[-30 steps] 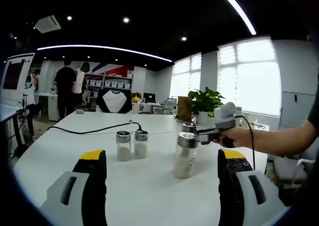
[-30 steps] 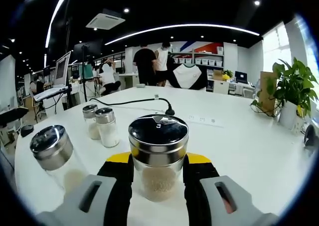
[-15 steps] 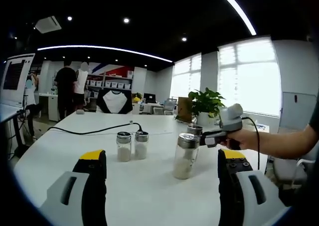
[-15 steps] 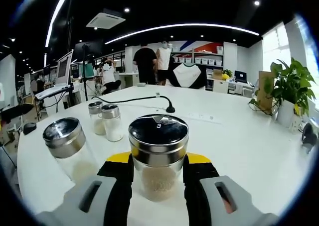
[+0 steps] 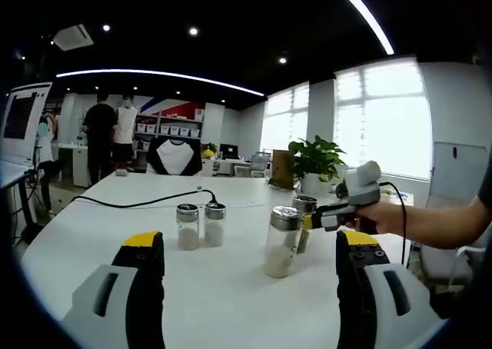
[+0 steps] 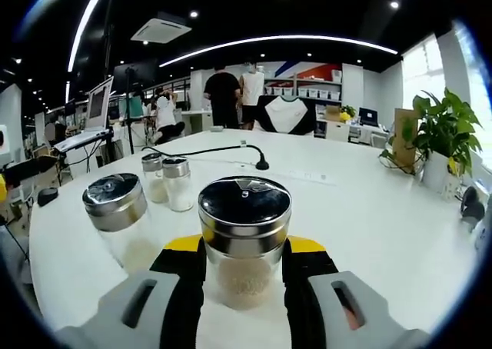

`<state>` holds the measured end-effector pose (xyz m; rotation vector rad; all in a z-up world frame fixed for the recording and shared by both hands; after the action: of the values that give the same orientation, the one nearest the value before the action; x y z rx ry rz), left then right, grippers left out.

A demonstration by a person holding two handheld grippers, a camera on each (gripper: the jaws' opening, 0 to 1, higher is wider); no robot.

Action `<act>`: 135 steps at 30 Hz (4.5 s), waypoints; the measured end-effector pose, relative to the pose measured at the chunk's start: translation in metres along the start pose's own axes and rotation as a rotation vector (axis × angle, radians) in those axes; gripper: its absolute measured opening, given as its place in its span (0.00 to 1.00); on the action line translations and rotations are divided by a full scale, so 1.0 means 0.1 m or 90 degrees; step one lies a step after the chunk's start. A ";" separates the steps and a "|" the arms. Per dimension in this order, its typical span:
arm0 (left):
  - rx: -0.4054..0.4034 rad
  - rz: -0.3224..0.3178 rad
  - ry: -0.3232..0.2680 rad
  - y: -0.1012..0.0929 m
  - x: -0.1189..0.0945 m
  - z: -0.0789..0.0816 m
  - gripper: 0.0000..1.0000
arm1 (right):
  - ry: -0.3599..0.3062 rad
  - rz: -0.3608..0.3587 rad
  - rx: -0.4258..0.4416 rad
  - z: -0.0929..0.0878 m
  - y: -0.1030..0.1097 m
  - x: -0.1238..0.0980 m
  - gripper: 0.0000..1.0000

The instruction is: Rotate the seasoning bottle until the label or dispensing opening points toward the visible target arrow and the bottle remains upright within the marked orientation range

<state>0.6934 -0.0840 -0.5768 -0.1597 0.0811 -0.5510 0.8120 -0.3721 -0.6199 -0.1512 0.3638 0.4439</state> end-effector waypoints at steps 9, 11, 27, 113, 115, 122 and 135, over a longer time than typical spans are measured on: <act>-0.002 -0.002 0.002 -0.01 0.00 -0.01 0.98 | 0.003 -0.004 0.002 -0.06 0.03 -0.16 0.37; -0.002 -0.003 0.002 -0.02 0.01 -0.02 0.98 | 0.002 -0.006 0.003 -0.07 0.06 -0.19 0.37; -0.004 -0.007 0.005 -0.06 -0.01 -0.03 0.98 | -0.012 -0.024 0.013 -0.16 0.19 -0.37 0.37; -0.006 -0.009 0.005 -0.07 -0.04 0.03 0.96 | -0.033 0.297 -0.063 -0.16 -0.20 -0.24 0.38; -0.008 -0.010 0.006 -0.07 -0.04 0.03 0.96 | -0.031 0.305 -0.066 -0.16 -0.19 -0.24 0.38; -0.005 -0.010 0.010 -0.08 -0.03 0.02 0.96 | -0.045 0.322 -0.065 -0.20 -0.16 -0.31 0.38; -0.003 -0.012 0.013 -0.09 -0.01 0.03 0.95 | -0.043 0.290 -0.070 -0.24 -0.19 -0.28 0.44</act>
<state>0.6887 -0.0903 -0.5720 -0.1602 0.1006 -0.5711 0.7897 -0.4051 -0.6300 -0.1589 0.3060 0.9181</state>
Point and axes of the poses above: the point that each gripper's makers call its tool centre point, and the gripper's own axes: x roughly forward along the fingers, y roughly to its left, z roughly out of its top, the point moved 9 cm from there along -x, roughly backward along the fingers, and after that the axes turned 3 degrees about -x, right-handed, at the moved point
